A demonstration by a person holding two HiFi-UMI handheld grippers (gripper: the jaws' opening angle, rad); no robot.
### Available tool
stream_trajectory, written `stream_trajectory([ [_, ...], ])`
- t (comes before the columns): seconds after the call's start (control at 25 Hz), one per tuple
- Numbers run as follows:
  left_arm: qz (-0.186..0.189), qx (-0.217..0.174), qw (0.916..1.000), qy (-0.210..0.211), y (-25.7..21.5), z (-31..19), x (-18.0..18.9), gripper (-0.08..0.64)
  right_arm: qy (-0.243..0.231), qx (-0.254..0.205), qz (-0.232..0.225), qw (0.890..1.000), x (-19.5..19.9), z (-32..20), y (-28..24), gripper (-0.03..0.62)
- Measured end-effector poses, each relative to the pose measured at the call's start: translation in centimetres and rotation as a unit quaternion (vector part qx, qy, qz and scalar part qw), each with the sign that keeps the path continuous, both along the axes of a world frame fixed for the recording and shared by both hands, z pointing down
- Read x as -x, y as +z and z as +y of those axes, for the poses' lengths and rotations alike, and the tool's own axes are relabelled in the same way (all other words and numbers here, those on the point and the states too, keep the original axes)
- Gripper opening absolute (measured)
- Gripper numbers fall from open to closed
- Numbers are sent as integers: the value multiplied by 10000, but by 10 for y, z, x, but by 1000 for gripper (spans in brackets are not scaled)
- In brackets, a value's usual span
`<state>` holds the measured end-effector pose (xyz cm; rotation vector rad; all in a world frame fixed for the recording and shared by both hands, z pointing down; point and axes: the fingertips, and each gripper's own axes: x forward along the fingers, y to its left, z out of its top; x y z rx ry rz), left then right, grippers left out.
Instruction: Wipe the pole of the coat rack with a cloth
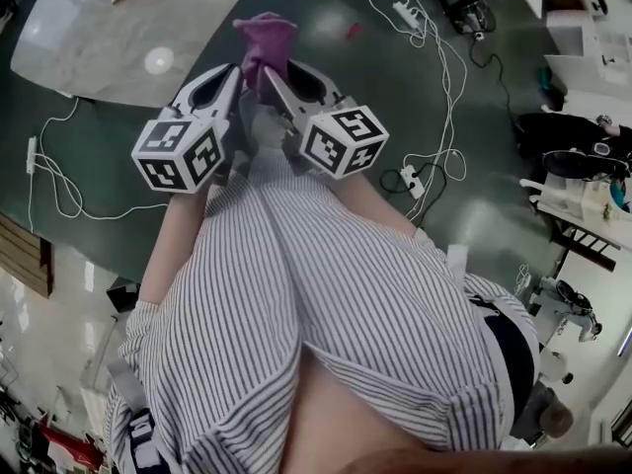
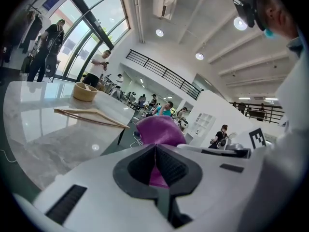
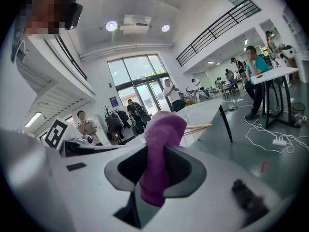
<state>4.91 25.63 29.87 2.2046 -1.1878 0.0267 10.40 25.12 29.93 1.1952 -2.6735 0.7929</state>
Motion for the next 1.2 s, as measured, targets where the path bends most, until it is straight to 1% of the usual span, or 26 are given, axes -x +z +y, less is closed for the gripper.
stream_trajectory([
  [0.16,-34,29,9999,-109,5,-29,4,15,44,2,-68,10000,-4,-34,2,106],
  [0.32,-138,70,9996,-225,8,-68,12,15,-5,18,-220,9998,-1,-82,3,106],
  [0.44,-181,103,9990,-390,11,-110,23,15,-103,38,-306,9995,6,-128,2,106],
  [0.64,-1,167,9980,-608,7,-180,29,15,-316,104,-364,9988,12,-202,-1,106],
  [0.76,-92,138,9975,-689,7,-224,30,15,-373,167,-379,9984,9,-247,1,106],
  [0.88,-104,144,9969,-770,7,-264,27,15,-459,216,-371,9980,4,-288,3,106],
  [1.04,-104,145,9959,-882,7,-304,25,15,-666,198,-313,9971,5,-325,3,106],
  [1.2,-87,204,9945,-1026,12,-331,22,15,-839,247,-317,9957,5,-352,7,106],
])
